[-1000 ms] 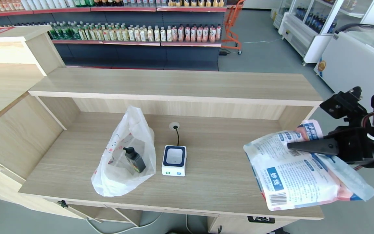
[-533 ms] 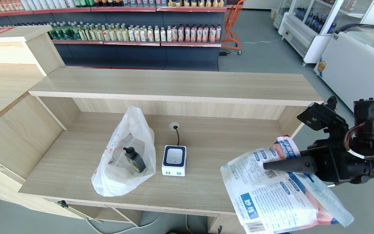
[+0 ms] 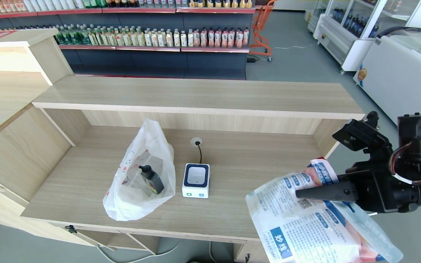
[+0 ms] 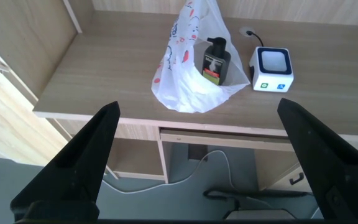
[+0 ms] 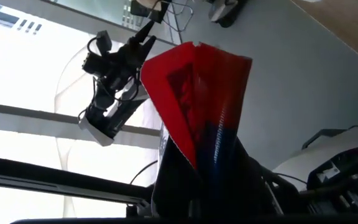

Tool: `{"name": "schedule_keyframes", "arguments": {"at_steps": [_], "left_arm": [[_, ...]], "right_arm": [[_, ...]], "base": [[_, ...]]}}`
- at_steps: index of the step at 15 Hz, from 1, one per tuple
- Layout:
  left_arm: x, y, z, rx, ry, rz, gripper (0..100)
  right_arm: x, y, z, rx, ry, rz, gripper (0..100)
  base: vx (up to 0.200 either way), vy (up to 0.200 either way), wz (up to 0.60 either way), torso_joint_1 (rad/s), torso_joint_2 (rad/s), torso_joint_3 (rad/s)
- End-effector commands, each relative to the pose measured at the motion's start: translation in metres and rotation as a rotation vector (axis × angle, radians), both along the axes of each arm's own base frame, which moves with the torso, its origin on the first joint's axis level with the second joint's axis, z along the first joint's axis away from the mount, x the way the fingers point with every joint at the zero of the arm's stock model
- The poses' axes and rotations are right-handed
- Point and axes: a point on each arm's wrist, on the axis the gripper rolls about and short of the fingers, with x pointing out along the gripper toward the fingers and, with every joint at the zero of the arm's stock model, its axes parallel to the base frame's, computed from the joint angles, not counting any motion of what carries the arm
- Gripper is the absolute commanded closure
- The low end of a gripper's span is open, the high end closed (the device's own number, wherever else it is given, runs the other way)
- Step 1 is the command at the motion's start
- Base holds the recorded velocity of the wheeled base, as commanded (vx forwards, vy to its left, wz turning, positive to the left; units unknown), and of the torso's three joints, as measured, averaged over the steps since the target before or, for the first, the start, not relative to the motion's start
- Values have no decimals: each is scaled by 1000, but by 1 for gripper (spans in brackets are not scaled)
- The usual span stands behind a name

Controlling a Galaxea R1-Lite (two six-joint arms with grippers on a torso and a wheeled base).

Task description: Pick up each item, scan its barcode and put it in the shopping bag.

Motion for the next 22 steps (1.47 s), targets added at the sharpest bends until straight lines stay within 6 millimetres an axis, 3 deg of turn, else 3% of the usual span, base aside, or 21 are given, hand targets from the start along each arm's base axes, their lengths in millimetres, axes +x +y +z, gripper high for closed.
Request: {"name": "schedule_keyframes", "arguments": {"at_steps": [1, 14, 16, 19, 20, 22], "left_arm": [[0, 0, 0, 0, -1, 0, 0], [0, 0, 0, 0, -1, -1, 0], [0, 0, 0, 0, -1, -1, 0], [0, 0, 0, 0, -1, 0, 0], [0, 0, 0, 0, -1, 0, 0], [0, 0, 0, 0, -1, -1, 0]], "right_arm": [[-3, 4, 2, 3, -5, 20, 100], [-2, 4, 1, 0, -16, 16, 100], [5, -6, 3, -28, -223, -83, 100], [17, -42, 7, -252, -639, -358, 100], [10, -56, 9, -313, -710, -427, 100], [-9, -63, 6, -354, -774, -446, 100]], "base": [[0, 0, 0, 0, 0, 0], [0, 0, 0, 0, 0, 0], [0, 0, 0, 0, 0, 0], [0, 0, 0, 0, 0, 0], [0, 0, 0, 0, 0, 0], [0, 0, 0, 0, 0, 0]]}}
